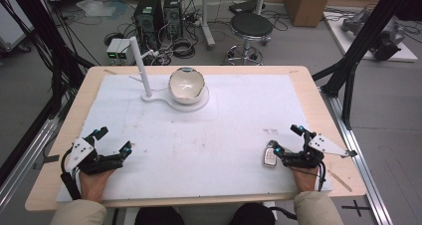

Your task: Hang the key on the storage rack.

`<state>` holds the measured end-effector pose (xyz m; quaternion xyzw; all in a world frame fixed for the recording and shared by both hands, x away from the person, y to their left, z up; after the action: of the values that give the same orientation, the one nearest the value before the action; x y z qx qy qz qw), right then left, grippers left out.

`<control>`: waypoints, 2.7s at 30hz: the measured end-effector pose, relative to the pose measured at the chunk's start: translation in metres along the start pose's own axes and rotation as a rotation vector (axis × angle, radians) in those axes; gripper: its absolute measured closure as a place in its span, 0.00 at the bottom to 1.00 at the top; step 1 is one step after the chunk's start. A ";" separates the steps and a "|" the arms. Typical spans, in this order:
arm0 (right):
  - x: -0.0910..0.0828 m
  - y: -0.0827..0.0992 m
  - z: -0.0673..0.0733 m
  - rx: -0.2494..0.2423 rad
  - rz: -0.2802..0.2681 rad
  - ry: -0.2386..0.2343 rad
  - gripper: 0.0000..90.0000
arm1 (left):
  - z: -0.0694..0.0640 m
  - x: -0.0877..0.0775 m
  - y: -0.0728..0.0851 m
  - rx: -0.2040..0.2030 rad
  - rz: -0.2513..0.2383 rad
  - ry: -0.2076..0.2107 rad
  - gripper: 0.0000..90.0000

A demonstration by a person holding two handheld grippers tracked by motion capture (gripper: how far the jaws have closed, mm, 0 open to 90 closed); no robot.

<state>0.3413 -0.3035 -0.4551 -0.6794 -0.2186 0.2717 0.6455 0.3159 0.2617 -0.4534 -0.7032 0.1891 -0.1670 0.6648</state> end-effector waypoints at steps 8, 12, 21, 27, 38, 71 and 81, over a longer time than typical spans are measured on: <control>-0.001 -0.019 -0.007 -0.008 0.096 0.007 0.01 | 0.001 0.001 0.000 -0.007 0.001 -0.011 0.02; -0.006 -0.039 -0.015 -0.006 0.174 -0.004 0.01 | 0.000 0.001 0.000 -0.003 0.008 -0.008 0.02; -0.009 -0.057 -0.029 -0.038 0.448 -0.029 0.01 | 0.000 0.001 0.000 -0.002 0.010 -0.004 0.02; -0.009 -0.049 -0.032 -0.059 0.629 -0.039 0.01 | 0.000 0.001 0.000 0.001 0.008 0.000 0.02; -0.005 -0.017 -0.024 -0.069 0.896 -0.050 0.03 | 0.000 0.001 0.000 0.002 0.007 -0.001 0.02; 0.001 0.003 -0.021 -0.049 1.104 -0.111 0.84 | 0.000 0.000 0.000 0.000 0.004 -0.004 0.02; 0.007 0.001 -0.020 -0.091 1.149 -0.110 0.97 | 0.000 0.000 0.000 0.003 0.007 -0.003 0.02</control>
<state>0.3595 -0.3140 -0.4559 -0.7011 0.1409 0.6038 0.3521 0.3161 0.2615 -0.4535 -0.7018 0.1905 -0.1639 0.6666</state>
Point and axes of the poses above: each handheld gripper's, and its own axes: x roughly forward along the jaws, y roughly out of its underside, z roughly to its left, the point moved 5 cm from there along x, roughly forward along the jaws, and after that the axes turned 3 degrees about -x, right-handed, at the moved point
